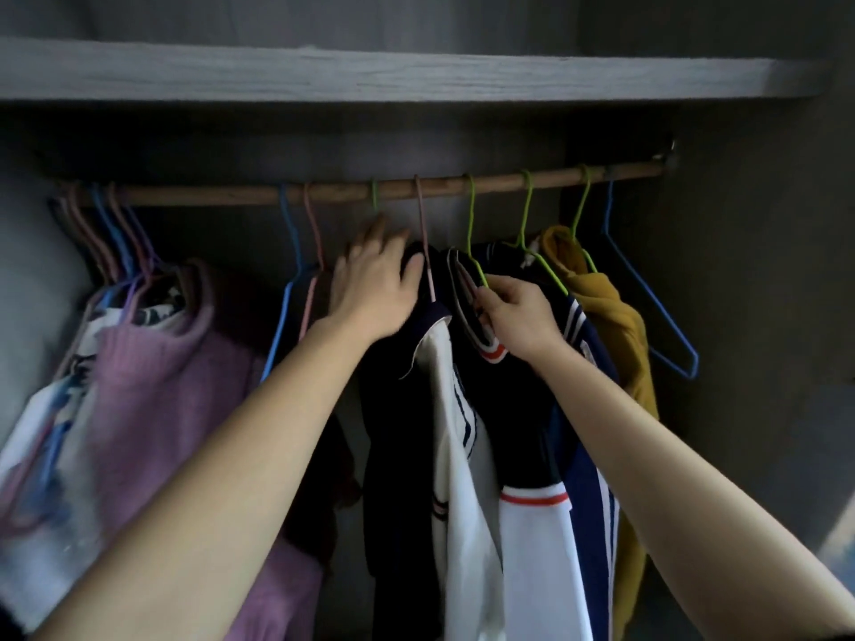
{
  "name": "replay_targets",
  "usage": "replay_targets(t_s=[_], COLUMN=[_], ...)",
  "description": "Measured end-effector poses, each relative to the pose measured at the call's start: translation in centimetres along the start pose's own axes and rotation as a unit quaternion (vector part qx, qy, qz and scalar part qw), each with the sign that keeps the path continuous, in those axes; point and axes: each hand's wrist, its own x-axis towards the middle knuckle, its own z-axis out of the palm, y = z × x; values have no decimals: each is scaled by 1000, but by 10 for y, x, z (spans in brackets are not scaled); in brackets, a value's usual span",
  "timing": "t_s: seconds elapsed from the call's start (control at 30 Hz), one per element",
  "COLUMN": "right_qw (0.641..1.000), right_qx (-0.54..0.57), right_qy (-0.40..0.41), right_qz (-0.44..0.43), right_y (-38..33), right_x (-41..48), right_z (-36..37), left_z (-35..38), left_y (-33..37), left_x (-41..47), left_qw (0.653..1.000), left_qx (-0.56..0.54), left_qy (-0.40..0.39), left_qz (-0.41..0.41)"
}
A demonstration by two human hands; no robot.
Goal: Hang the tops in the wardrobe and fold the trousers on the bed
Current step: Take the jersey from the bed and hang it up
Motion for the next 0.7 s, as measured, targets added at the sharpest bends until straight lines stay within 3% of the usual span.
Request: replay_targets(t_s=[0.1, 0.2, 0.4, 0.7], right_qw=[995, 986, 981, 948], right_qx=[-71, -119, -193, -317], right_qy=[58, 86, 12, 10], right_qz=[-29, -77, -28, 18], right_y=[3, 16, 67, 97], right_x=[-44, -104, -223, -304], right_z=[-5, -5, -4, -42], left_z=[12, 24, 34, 36], left_y=[7, 5, 7, 40], left_x=[-66, -133, -236, -315], left_qw=[997, 995, 996, 995], left_qx=[-59, -31, -14, -43], left_qy=[-37, -56, -54, -89], left_qz=[32, 72, 62, 17])
